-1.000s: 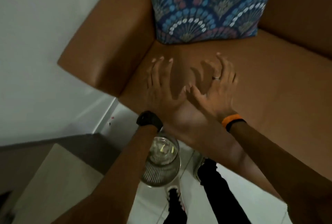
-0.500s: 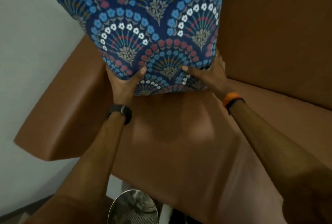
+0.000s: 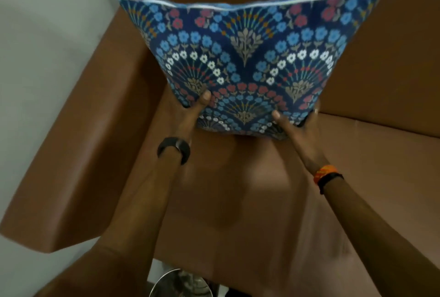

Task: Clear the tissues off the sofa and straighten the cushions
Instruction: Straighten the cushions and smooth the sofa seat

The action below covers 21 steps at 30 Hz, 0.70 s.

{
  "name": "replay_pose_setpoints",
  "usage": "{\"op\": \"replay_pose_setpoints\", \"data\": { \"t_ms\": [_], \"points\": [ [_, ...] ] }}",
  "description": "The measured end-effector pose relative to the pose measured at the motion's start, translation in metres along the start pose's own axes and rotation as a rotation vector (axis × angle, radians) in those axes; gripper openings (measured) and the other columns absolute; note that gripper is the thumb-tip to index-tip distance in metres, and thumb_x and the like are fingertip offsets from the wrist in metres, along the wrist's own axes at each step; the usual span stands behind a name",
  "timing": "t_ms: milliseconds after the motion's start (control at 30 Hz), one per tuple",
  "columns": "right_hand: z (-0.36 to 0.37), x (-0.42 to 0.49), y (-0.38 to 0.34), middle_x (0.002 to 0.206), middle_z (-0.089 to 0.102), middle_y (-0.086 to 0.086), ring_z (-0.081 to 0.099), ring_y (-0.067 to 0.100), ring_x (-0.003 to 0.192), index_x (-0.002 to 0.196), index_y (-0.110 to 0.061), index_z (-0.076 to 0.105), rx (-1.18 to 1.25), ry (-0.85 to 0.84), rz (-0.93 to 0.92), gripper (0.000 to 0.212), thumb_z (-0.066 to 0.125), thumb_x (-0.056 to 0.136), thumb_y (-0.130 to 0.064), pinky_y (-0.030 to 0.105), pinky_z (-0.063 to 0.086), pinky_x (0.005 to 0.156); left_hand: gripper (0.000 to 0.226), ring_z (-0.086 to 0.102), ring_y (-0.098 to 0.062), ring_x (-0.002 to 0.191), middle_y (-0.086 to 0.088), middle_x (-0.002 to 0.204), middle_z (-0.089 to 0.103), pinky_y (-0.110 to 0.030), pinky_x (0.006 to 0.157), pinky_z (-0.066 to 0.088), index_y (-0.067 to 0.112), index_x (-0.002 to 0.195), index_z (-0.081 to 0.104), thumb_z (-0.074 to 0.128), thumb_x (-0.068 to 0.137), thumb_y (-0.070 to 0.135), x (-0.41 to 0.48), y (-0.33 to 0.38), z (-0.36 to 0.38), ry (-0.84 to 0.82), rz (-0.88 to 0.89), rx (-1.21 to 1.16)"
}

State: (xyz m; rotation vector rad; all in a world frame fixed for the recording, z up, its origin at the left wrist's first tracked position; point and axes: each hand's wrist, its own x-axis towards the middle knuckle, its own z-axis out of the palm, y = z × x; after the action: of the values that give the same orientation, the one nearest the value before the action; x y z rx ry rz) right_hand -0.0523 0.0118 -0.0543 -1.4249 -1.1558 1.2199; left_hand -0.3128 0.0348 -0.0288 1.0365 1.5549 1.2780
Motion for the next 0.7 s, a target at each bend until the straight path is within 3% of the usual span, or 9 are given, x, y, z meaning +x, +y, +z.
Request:
{"op": "replay_pose_setpoints", "data": {
  "t_ms": [67,133,200,267,333,467,700],
  "points": [
    [0.001,-0.014,0.012,0.152,0.046,-0.021,0.053,0.000,0.133,0.161,-0.025,0.016,-0.060,0.055,0.044,0.089,0.074,0.094,-0.019,0.026,0.049,0.112,0.103,0.035,-0.016,0.146,0.004,0.160,0.033,-0.048,0.121,0.034,0.029,0.155,0.018,0.083,0.077,0.042,-0.016,-0.015,0.010,0.100,-0.011,0.196],
    [-0.005,-0.034,0.027,0.150,0.041,-0.033,0.052,0.006,0.132,0.159,-0.023,0.025,-0.247,0.194,0.095,0.079,0.071,0.096,-0.034,0.039,0.047,0.113,0.117,0.022,-0.025,0.151,-0.004,0.164,0.021,-0.051,0.124,0.023,0.026,0.157,0.009,0.085,0.071,0.050,-0.048,-0.039,0.031,0.169,-0.143,0.375],
    [-0.019,-0.057,0.047,0.156,0.041,0.000,0.044,0.031,0.140,0.152,-0.019,0.037,-0.641,0.306,0.065,0.075,0.060,0.092,-0.057,0.053,0.042,0.113,0.116,0.011,-0.029,0.154,-0.010,0.165,0.015,-0.056,0.125,0.011,0.023,0.158,0.006,0.078,0.074,0.058,-0.092,-0.069,0.054,0.101,-0.175,0.582],
    [-0.044,-0.083,0.071,0.154,0.040,0.017,0.036,0.040,0.144,0.148,-0.020,0.040,-0.936,0.289,0.002,0.077,0.050,0.087,-0.066,0.057,0.036,0.115,0.102,0.013,-0.033,0.153,-0.014,0.162,0.023,-0.063,0.123,0.009,0.017,0.157,0.016,0.068,0.080,0.060,-0.136,-0.100,0.081,-0.072,0.068,0.854],
    [-0.080,-0.106,0.095,0.158,0.036,0.015,0.027,0.037,0.151,0.149,-0.027,0.038,-1.090,0.204,0.035,0.079,0.050,0.085,-0.071,0.059,0.029,0.118,0.091,0.014,-0.033,0.154,-0.011,0.162,0.027,-0.066,0.121,0.010,0.018,0.156,0.023,0.058,0.085,0.061,-0.169,-0.122,0.110,-0.265,0.290,1.036],
    [-0.158,-0.134,0.135,0.164,0.028,0.014,0.017,0.035,0.155,0.152,-0.028,0.036,-1.234,0.116,0.120,0.085,0.044,0.084,-0.078,0.064,0.019,0.123,0.087,0.007,-0.030,0.155,-0.007,0.164,0.019,-0.068,0.119,0.012,0.021,0.156,0.018,0.047,0.087,0.065,-0.208,-0.141,0.175,-0.486,0.446,1.105],
    [-0.301,-0.151,0.148,0.163,0.029,0.014,0.018,0.036,0.155,0.155,-0.027,0.033,-1.181,0.243,0.196,0.091,0.056,0.081,-0.074,0.066,0.017,0.123,0.086,0.008,-0.027,0.155,-0.006,0.163,0.021,-0.060,0.124,0.004,0.025,0.156,0.016,0.043,0.087,0.068,-0.247,-0.122,0.333,-0.577,0.519,1.047]
  ]
}}
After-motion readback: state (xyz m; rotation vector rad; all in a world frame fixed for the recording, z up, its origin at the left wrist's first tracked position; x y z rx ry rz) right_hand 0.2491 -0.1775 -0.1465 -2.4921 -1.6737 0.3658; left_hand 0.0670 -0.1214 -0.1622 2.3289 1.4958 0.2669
